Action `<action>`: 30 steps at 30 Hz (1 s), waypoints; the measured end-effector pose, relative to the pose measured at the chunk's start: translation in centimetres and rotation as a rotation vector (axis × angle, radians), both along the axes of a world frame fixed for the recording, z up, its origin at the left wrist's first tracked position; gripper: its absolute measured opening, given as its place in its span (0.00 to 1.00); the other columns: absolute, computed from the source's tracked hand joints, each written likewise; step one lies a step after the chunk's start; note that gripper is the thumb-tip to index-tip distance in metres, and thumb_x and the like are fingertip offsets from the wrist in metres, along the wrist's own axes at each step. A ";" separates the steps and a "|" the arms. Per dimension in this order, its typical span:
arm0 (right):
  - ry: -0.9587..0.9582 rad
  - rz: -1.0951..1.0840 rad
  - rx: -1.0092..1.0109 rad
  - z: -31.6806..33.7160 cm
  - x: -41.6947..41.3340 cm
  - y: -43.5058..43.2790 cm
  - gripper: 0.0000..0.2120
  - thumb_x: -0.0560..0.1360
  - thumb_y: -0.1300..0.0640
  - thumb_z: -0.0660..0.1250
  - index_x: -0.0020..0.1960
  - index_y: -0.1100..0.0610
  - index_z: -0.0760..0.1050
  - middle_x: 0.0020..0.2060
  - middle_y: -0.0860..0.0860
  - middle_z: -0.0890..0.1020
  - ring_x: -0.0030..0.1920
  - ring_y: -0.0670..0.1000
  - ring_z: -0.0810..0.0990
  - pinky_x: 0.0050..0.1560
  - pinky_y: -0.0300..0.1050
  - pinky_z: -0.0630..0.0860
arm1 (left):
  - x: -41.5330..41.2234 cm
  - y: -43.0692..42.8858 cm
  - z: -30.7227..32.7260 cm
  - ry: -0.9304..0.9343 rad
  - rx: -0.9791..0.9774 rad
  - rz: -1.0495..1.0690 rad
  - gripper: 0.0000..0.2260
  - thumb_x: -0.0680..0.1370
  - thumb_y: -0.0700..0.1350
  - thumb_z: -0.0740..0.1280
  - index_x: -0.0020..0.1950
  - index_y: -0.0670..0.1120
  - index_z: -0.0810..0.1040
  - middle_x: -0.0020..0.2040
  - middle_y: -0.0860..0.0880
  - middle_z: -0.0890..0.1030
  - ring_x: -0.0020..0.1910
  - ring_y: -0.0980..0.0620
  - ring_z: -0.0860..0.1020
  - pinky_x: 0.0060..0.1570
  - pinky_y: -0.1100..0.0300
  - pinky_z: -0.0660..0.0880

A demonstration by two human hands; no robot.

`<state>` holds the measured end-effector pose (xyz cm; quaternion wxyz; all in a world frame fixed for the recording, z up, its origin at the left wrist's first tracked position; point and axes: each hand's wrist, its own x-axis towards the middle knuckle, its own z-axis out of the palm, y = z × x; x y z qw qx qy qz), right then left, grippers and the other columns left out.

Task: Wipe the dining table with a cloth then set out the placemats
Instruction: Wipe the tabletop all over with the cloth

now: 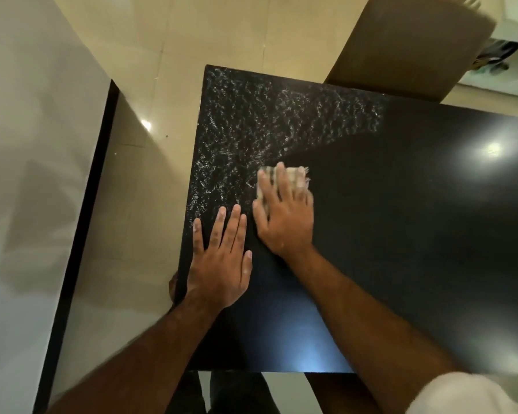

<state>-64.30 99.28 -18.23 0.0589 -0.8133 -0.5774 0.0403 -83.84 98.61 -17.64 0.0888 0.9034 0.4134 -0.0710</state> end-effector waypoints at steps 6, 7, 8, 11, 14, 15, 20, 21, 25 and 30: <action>0.042 0.128 -0.065 0.7 0.3 -7.9 0.32 0.87 0.36 0.58 0.89 0.40 0.58 0.91 0.49 0.54 0.90 0.63 0.50 0.80 0.62 0.66 | -0.1 0.3 -0.1 -0.018 -0.001 -0.004 0.35 0.88 0.58 0.49 0.91 0.42 0.46 0.91 0.42 0.41 0.91 0.40 0.43 0.84 0.27 0.47; 0.025 0.097 -0.088 0.7 1.5 -8.4 0.33 0.87 0.36 0.58 0.90 0.40 0.57 0.91 0.50 0.54 0.90 0.64 0.51 0.79 0.64 0.66 | 0.0 0.3 -0.1 -0.027 0.000 -0.001 0.35 0.88 0.58 0.50 0.91 0.42 0.47 0.91 0.42 0.42 0.91 0.40 0.43 0.84 0.27 0.48; 0.006 0.032 -0.109 0.6 3.0 -8.5 0.33 0.87 0.36 0.58 0.90 0.41 0.57 0.91 0.51 0.55 0.89 0.65 0.52 0.79 0.65 0.67 | 0.1 0.3 -0.1 -0.036 0.003 0.004 0.35 0.88 0.58 0.50 0.91 0.42 0.47 0.91 0.42 0.42 0.91 0.40 0.44 0.84 0.27 0.48; -0.040 -0.266 -0.083 -0.1 7.5 -6.4 0.32 0.87 0.38 0.56 0.89 0.43 0.60 0.89 0.55 0.60 0.87 0.70 0.56 0.75 0.71 0.71 | 0.0 0.1 -0.3 -0.040 0.011 0.012 0.35 0.88 0.58 0.50 0.91 0.42 0.46 0.91 0.42 0.42 0.91 0.40 0.44 0.84 0.28 0.48; -0.017 -0.422 -0.036 -0.8 8.9 -1.7 0.30 0.87 0.39 0.56 0.88 0.44 0.63 0.88 0.57 0.63 0.86 0.73 0.58 0.74 0.75 0.72 | -0.1 0.1 -0.4 -0.035 -0.001 0.003 0.35 0.88 0.58 0.49 0.91 0.42 0.44 0.91 0.42 0.41 0.91 0.40 0.43 0.84 0.28 0.47; -0.023 -0.413 -0.031 -0.9 8.4 -0.1 0.30 0.87 0.39 0.56 0.88 0.44 0.63 0.88 0.57 0.63 0.86 0.73 0.59 0.74 0.75 0.71 | -0.1 0.1 -0.4 -0.038 0.000 0.002 0.35 0.88 0.58 0.49 0.91 0.42 0.44 0.91 0.42 0.41 0.91 0.40 0.43 0.84 0.28 0.47; -0.030 -0.118 0.018 -0.7 1.4 2.8 0.31 0.87 0.37 0.56 0.89 0.43 0.62 0.89 0.55 0.61 0.87 0.69 0.57 0.77 0.68 0.68 | -0.1 -0.1 -0.5 -0.037 0.000 0.046 0.36 0.88 0.56 0.50 0.90 0.39 0.42 0.91 0.39 0.39 0.90 0.40 0.41 0.86 0.30 0.46; -0.014 -0.061 0.013 -0.5 0.1 2.3 0.32 0.87 0.37 0.56 0.89 0.43 0.61 0.89 0.54 0.60 0.88 0.68 0.56 0.78 0.67 0.66 | -0.1 -0.1 -0.4 -0.048 -0.001 0.070 0.37 0.88 0.56 0.51 0.90 0.38 0.43 0.90 0.38 0.40 0.90 0.39 0.41 0.86 0.31 0.46; 0.046 0.114 -0.025 0.3 -2.8 -2.1 0.32 0.87 0.37 0.57 0.89 0.42 0.59 0.90 0.52 0.57 0.89 0.65 0.52 0.81 0.64 0.64 | -0.3 -0.2 -0.5 -0.095 -0.001 0.111 0.37 0.86 0.54 0.53 0.90 0.36 0.47 0.90 0.37 0.42 0.90 0.39 0.43 0.87 0.32 0.48; 0.079 0.119 -0.084 0.7 -2.9 -8.3 0.33 0.87 0.35 0.59 0.89 0.41 0.59 0.91 0.50 0.54 0.90 0.62 0.47 0.82 0.64 0.63 | -0.4 0.0 -0.4 -0.127 -0.045 0.051 0.37 0.85 0.55 0.53 0.90 0.38 0.49 0.91 0.39 0.43 0.91 0.41 0.43 0.87 0.34 0.47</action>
